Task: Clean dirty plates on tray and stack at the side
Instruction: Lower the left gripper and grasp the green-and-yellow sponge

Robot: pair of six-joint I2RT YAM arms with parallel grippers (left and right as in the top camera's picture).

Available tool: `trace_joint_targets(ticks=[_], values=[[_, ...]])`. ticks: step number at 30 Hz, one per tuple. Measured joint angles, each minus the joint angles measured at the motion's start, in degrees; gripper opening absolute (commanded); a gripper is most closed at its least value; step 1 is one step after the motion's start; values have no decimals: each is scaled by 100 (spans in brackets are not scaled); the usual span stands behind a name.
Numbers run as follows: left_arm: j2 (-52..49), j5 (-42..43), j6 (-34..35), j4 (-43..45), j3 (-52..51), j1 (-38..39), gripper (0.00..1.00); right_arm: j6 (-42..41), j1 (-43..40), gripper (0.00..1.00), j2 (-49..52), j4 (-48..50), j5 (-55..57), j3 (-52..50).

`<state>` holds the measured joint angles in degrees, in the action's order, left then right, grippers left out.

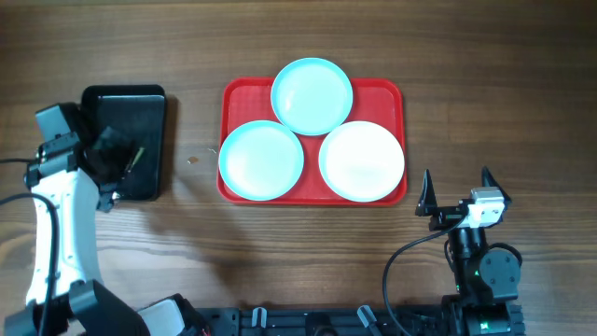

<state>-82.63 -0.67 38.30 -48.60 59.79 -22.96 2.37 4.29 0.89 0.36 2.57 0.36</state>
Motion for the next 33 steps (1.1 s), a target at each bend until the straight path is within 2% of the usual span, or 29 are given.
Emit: trace_joint_targets(ticks=[4,7,12,23,33], values=[[-511,-11,-72,-850,918,2,100,0,0,100,0,0,0,0],[-885,-33,-114,-946,1410,59,100,0,-2,100,0,2,0,0],[-1351,-295,-11,-638,1440,212,98,0,-2,100,0,0,0,0],[-1360,-577,151,-188,1443,393,100,0,-2,100,0,0,0,0],[-1360,-1102,195,-52,1440,476,96,0,0,100,0,0,0,0]])
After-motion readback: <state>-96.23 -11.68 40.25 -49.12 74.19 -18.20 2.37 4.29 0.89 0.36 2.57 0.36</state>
